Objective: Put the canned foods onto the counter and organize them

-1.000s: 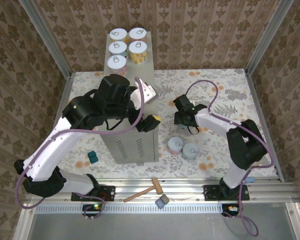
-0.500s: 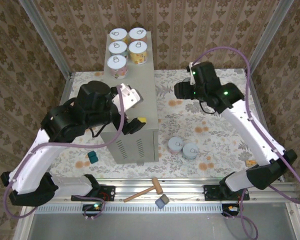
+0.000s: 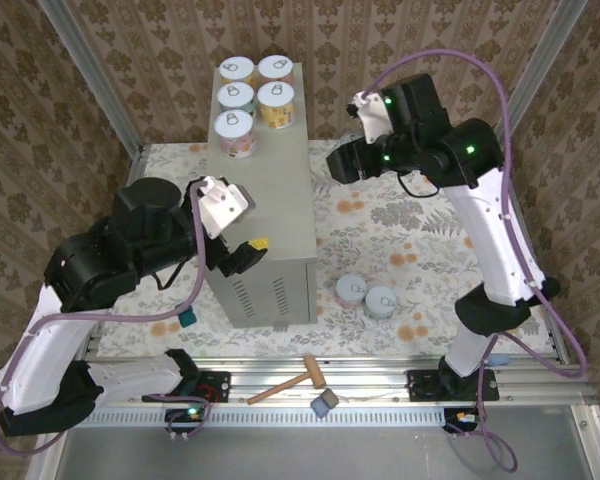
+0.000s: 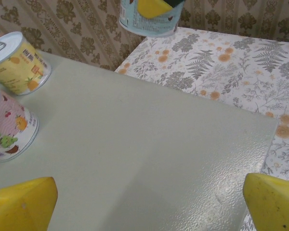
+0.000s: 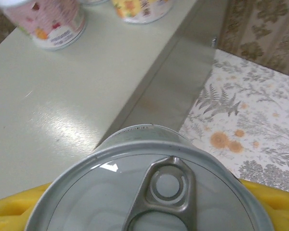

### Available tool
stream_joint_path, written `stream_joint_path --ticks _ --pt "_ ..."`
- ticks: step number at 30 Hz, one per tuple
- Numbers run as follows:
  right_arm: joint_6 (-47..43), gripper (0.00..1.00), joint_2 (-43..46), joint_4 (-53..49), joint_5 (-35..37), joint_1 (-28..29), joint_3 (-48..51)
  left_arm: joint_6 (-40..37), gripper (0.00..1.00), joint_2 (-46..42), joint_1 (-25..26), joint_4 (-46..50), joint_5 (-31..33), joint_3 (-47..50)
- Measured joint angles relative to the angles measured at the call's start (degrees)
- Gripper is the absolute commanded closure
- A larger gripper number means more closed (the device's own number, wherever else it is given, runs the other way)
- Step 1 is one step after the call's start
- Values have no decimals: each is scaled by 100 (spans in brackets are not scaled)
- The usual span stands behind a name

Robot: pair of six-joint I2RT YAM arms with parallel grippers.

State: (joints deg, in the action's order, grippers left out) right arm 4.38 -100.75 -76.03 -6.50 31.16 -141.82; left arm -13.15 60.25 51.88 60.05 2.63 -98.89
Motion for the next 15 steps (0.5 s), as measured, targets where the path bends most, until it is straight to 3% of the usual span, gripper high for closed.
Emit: stream_joint_path --ticks 4,15 --pt "-111 31 -496 -407 -87 289 -715 92 0 -37 -367 -68 -267 96" --pt "-144 30 -726 -544 -175 780 -1023 498 0 -42 -1593 -466 -1639 444"
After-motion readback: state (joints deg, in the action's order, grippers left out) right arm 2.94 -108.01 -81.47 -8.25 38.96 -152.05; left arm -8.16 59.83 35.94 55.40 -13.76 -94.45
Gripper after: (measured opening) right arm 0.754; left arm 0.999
